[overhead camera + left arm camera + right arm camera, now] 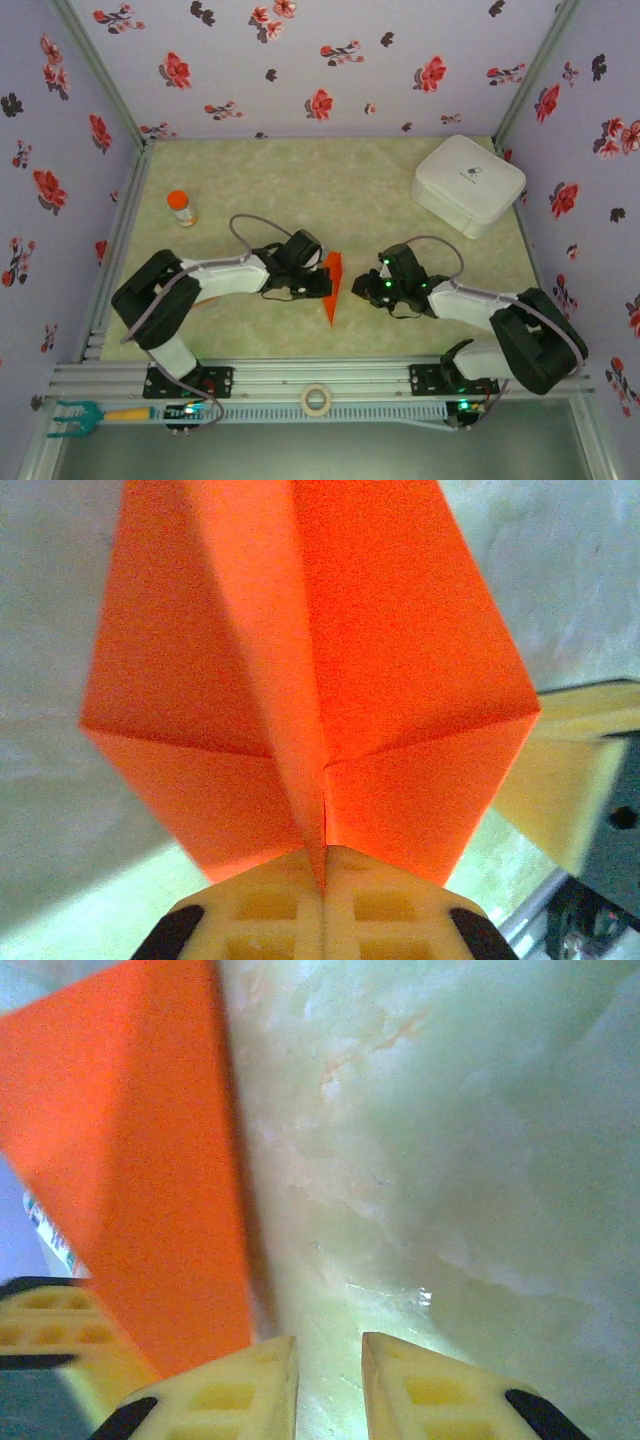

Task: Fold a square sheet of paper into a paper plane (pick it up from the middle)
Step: Move the paper plane to the center of the table.

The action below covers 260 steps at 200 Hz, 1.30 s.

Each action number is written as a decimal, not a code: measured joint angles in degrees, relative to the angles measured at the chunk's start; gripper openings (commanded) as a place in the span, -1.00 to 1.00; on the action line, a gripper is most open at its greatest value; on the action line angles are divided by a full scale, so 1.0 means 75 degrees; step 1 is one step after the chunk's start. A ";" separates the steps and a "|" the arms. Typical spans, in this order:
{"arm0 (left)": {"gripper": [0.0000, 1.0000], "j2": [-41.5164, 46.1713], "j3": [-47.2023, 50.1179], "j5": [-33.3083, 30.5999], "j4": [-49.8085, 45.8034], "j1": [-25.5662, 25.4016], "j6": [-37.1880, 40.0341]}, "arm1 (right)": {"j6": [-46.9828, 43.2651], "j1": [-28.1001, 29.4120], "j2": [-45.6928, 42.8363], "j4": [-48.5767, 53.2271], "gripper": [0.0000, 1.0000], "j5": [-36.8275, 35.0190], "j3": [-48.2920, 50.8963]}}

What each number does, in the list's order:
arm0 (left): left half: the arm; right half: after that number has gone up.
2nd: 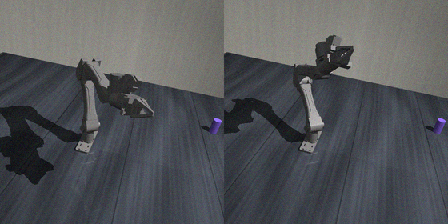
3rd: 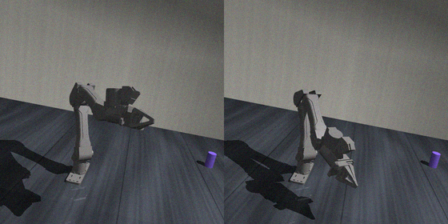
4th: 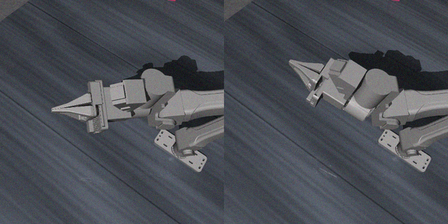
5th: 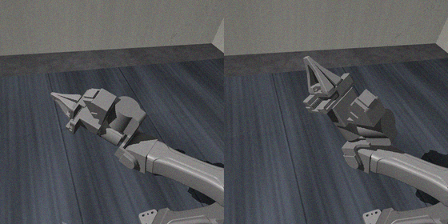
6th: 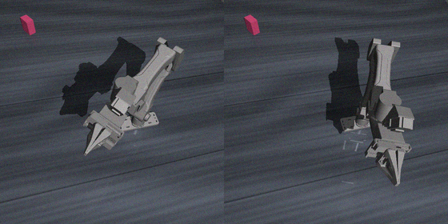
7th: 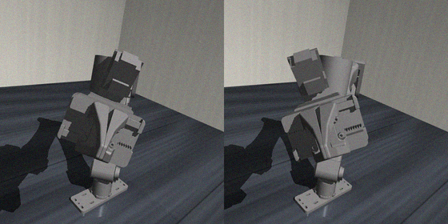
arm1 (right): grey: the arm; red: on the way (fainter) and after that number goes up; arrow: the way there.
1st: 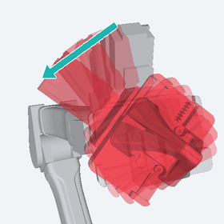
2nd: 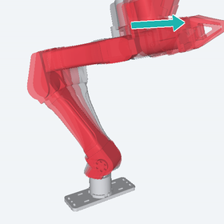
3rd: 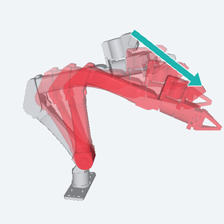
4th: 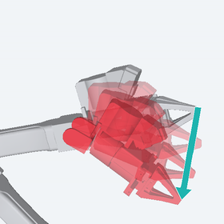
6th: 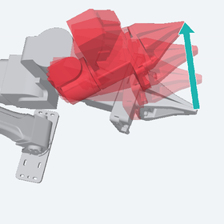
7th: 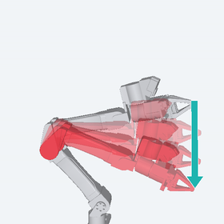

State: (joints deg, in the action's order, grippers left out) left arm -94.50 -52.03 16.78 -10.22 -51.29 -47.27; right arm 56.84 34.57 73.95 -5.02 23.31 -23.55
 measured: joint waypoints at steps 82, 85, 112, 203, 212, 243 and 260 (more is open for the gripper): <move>-0.95 0.0146 -0.1032 -0.2401 -0.2696 -0.0015 0.0527 | -0.0108 0.0000 -0.0172 0.0405 -0.49 -0.0321 -0.0099; -0.95 0.0096 -0.1055 -0.2442 -0.2751 -0.0015 0.0533 | -0.0108 0.0000 -0.0166 0.0402 -0.49 -0.0321 -0.0105; -0.93 -0.0221 -0.1163 -0.2565 -0.3019 -0.0012 0.0562 | -0.0108 0.0000 -0.0152 0.0402 -0.48 -0.0318 -0.0149; -0.75 -0.0542 -0.1262 -0.2573 -0.3194 -0.0015 0.0592 | -0.0105 0.0000 -0.0029 0.0396 -0.48 -0.0315 -0.0154; -0.73 -0.0577 -0.1262 -0.2567 -0.3197 -0.0015 0.0595 | -0.0105 0.0000 -0.0015 0.0393 -0.47 -0.0315 -0.0154; -0.65 -0.0609 -0.1274 -0.2553 -0.3203 -0.0015 0.0615 | -0.0105 0.0000 0.0006 0.0393 -0.47 -0.0312 -0.0154; -0.61 -0.0609 -0.1294 -0.2550 -0.3217 -0.0015 0.0618 | -0.0105 0.0000 0.0006 0.0391 -0.47 -0.0312 -0.0154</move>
State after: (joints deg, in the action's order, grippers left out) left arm -99.07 -61.73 -2.35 -34.35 -51.40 -42.63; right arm 56.05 34.57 74.00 -2.09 20.97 -24.71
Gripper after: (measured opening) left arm 0.184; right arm 0.263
